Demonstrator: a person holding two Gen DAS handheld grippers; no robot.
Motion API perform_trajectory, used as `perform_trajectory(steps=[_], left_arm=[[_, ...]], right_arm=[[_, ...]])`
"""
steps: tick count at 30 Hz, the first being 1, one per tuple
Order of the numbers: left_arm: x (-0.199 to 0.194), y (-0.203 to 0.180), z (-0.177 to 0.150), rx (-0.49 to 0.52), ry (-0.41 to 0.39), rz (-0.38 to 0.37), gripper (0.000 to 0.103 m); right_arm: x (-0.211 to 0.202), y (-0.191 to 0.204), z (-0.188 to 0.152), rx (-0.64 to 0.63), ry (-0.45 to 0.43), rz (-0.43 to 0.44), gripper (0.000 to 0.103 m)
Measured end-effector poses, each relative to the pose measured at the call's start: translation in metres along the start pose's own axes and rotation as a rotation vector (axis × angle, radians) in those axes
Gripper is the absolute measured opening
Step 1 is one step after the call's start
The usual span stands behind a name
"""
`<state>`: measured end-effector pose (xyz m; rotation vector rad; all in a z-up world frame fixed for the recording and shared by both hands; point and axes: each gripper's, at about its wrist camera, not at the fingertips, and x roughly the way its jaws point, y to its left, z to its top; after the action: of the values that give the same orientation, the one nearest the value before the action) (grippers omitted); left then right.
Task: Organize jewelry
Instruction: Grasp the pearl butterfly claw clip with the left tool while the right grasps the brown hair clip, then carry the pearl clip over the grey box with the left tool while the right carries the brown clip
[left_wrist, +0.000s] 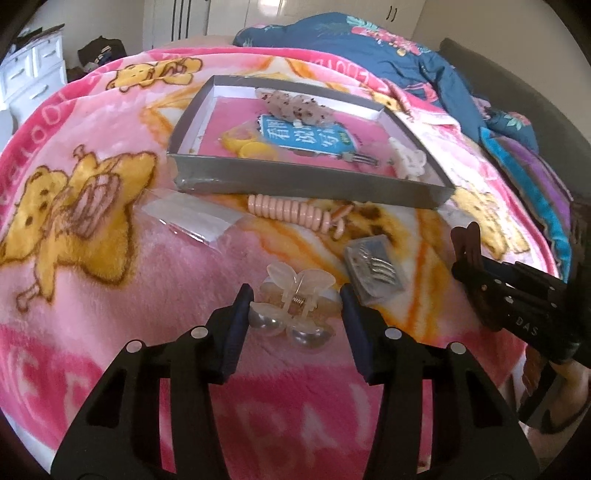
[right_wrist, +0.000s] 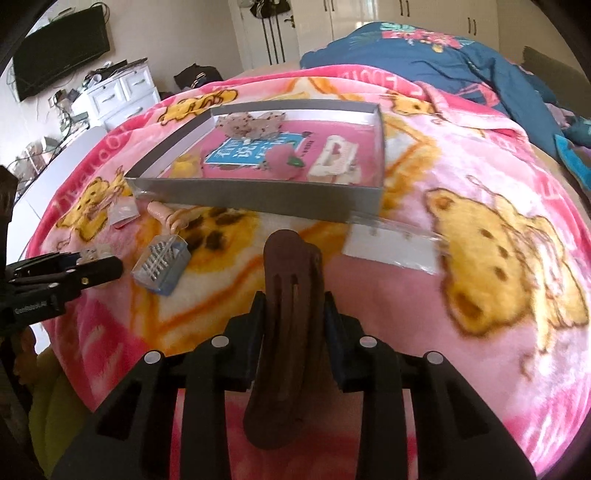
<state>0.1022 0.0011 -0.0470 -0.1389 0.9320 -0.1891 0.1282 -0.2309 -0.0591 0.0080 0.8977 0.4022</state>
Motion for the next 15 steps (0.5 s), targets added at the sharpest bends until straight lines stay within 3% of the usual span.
perform_trajectory(steps=[4, 15], left_arm=[[-0.009, -0.002, -0.006, 0.005, -0.001, -0.025, 0.04], [-0.044, 0.013, -0.001, -0.01, -0.099, 0.034, 0.04]], right_arm=[[-0.013, -0.006, -0.003, 0.016, -0.01, 0.002, 0.029], [-0.038, 0.007, 0.008, 0.007, -0.069, 0.05, 0.029]])
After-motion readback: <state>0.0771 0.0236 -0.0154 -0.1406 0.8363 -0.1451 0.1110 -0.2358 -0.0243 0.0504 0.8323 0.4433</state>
